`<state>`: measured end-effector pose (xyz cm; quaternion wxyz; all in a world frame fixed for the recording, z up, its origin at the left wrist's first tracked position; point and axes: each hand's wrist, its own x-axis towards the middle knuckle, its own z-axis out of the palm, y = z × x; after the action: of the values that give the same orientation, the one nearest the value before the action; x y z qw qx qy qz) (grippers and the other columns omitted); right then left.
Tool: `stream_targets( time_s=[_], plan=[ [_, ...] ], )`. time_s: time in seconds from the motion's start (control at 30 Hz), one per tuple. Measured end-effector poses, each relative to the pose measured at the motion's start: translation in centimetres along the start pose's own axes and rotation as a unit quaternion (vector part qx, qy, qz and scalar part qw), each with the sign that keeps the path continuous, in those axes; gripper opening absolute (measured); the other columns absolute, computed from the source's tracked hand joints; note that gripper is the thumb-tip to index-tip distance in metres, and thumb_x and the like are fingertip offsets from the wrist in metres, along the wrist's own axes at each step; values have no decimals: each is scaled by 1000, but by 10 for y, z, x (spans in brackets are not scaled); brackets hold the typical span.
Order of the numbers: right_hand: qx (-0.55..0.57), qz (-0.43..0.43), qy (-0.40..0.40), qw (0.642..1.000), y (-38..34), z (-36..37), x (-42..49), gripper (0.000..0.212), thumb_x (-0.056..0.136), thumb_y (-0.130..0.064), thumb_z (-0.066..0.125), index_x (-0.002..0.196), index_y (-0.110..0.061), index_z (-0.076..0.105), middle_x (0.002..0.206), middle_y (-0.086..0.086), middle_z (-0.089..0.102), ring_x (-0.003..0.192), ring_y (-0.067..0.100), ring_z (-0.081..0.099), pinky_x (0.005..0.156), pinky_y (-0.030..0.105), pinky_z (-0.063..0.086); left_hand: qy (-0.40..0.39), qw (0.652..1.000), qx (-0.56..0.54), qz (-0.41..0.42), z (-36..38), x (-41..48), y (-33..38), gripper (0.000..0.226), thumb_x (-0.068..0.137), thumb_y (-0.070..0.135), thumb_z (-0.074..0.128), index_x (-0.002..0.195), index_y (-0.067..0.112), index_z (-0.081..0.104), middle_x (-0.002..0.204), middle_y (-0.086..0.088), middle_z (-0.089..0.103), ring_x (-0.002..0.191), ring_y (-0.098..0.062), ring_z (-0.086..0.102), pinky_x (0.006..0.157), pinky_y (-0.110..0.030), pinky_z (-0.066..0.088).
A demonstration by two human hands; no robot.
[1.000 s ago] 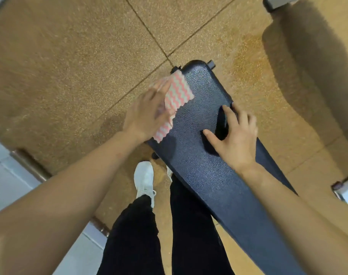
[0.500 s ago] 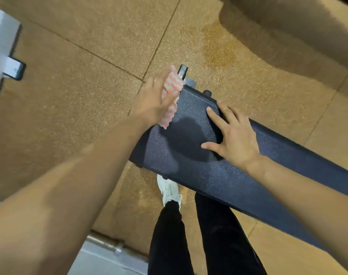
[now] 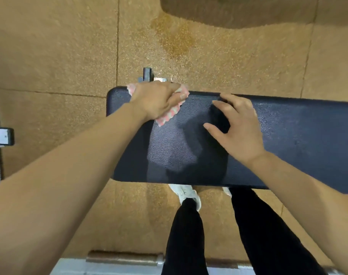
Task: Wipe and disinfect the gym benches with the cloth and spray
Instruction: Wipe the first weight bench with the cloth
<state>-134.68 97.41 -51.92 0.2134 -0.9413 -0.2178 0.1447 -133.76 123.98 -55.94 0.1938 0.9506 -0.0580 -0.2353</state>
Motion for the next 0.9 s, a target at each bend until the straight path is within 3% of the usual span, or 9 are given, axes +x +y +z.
stream_targets(
  time_s=[0.1,0.17,0.37,0.47,0.53,0.63,0.73,0.83,0.9],
  plan=[
    [-57,116,21,991,43,-12,-26,63,92,-48,67,144,-15,52,154,7,43,142,32,32,115,57,32,16,999,26,33,8,10,22,51,104,62,27,122,26,60,103,1,71,102,-27,67,74,-35,35],
    [-99,122,5,988,64,-13,-37,71,93,-54,61,150,-16,45,161,8,36,147,34,27,118,55,29,11,999,23,44,11,18,40,54,105,60,30,136,24,57,114,-5,71,110,-29,65,75,-36,35],
    [-85,31,-37,995,89,-24,-39,75,89,-52,67,151,-15,46,162,8,36,148,35,29,117,54,34,22,998,40,45,26,55,112,51,105,61,30,124,24,60,107,-3,71,97,-30,67,70,-35,39],
    [-23,-27,-79,996,114,-41,-45,65,92,-42,69,148,-14,50,161,4,37,152,27,25,121,46,32,27,997,53,48,36,76,151,55,104,63,27,122,23,61,106,-2,71,96,-29,68,70,-37,47],
    [31,-42,-80,995,134,-55,-48,56,92,-32,72,142,-11,57,156,5,45,148,26,34,119,45,35,25,997,56,55,42,90,180,56,103,64,25,119,24,60,103,-1,71,93,-28,68,70,-38,49],
    [37,-33,-44,998,168,-74,-58,44,89,-26,75,128,-9,66,141,9,59,133,32,50,109,50,43,7,998,37,56,50,109,220,51,106,62,27,124,27,59,110,0,72,97,-28,68,73,-38,48],
    [37,-4,-25,999,203,-89,-73,39,88,-26,75,122,-8,69,134,9,63,126,32,53,106,52,45,1,997,49,61,55,127,258,51,107,59,28,134,26,56,121,-2,69,103,-30,67,71,-36,40],
    [58,39,2,998,230,-104,-84,38,89,-24,73,122,-6,69,129,9,65,122,32,55,108,40,41,-2,995,70,65,62,143,298,53,108,58,27,149,29,47,133,-2,65,115,-31,64,75,-35,37],
    [78,72,33,994,238,-115,-82,36,89,-21,71,122,-7,67,126,8,66,119,30,56,106,30,37,-17,996,46,68,66,150,318,55,108,57,29,156,32,38,140,-1,62,124,-31,59,89,-41,40]
  ],
)
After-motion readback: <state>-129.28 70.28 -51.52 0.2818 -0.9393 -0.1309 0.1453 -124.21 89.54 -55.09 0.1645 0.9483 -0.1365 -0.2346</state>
